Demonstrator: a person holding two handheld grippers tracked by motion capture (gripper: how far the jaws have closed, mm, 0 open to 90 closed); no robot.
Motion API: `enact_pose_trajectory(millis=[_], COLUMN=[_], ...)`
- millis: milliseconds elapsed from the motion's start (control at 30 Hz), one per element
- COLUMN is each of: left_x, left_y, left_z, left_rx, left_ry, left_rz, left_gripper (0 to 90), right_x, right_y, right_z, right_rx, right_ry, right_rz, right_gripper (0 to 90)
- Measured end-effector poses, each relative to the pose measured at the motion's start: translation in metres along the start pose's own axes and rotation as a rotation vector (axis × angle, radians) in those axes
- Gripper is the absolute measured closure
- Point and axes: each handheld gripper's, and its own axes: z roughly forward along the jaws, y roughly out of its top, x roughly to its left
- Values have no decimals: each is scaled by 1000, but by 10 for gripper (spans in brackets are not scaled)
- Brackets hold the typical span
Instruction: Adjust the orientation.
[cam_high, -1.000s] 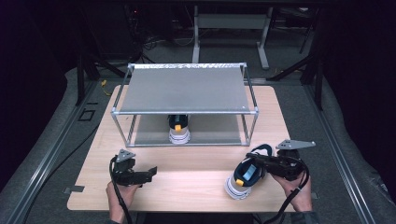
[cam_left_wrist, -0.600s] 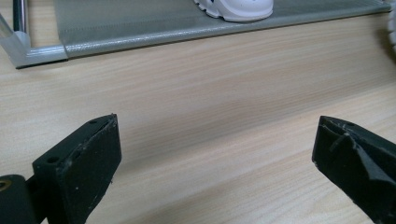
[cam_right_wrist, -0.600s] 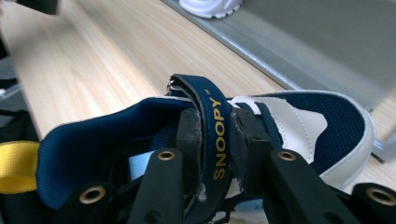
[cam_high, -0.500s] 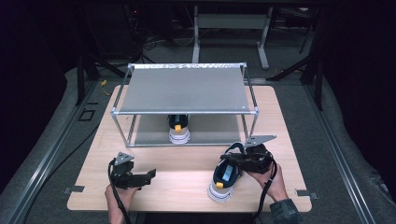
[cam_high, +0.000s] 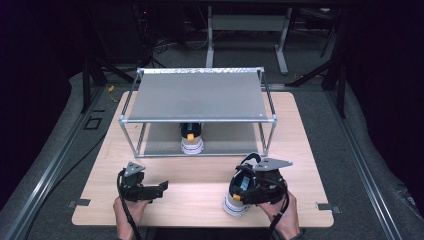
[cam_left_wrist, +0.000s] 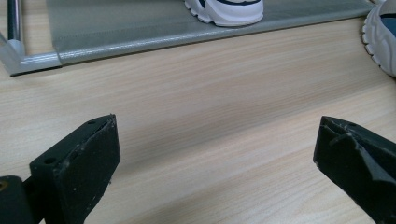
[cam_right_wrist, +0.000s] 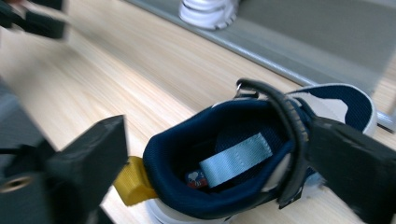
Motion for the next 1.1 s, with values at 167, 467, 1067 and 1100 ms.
enact_pose_trajectory(millis=[167,467,1067,1100], left_x=[3,4,4,4], left_y=[-1,-2,-7,-7], left_z=[-3,-8,-7,-7], left_rx=[-4,-17,-20,-21], left_ry=[11,13,42,45], left_rz=[-3,-8,-9,-9], left_gripper=[4,3,0,0], right_x=[10,4,-44,-43], right_y=[-4,-20,-73,-74], right_z=[17,8,-51,-50], right_rx=[34,57,-38,-38], right_ry=[-74,-131,-172,-150], right_rz=[-18,-16,110,109], right_gripper=[44,64,28,9])
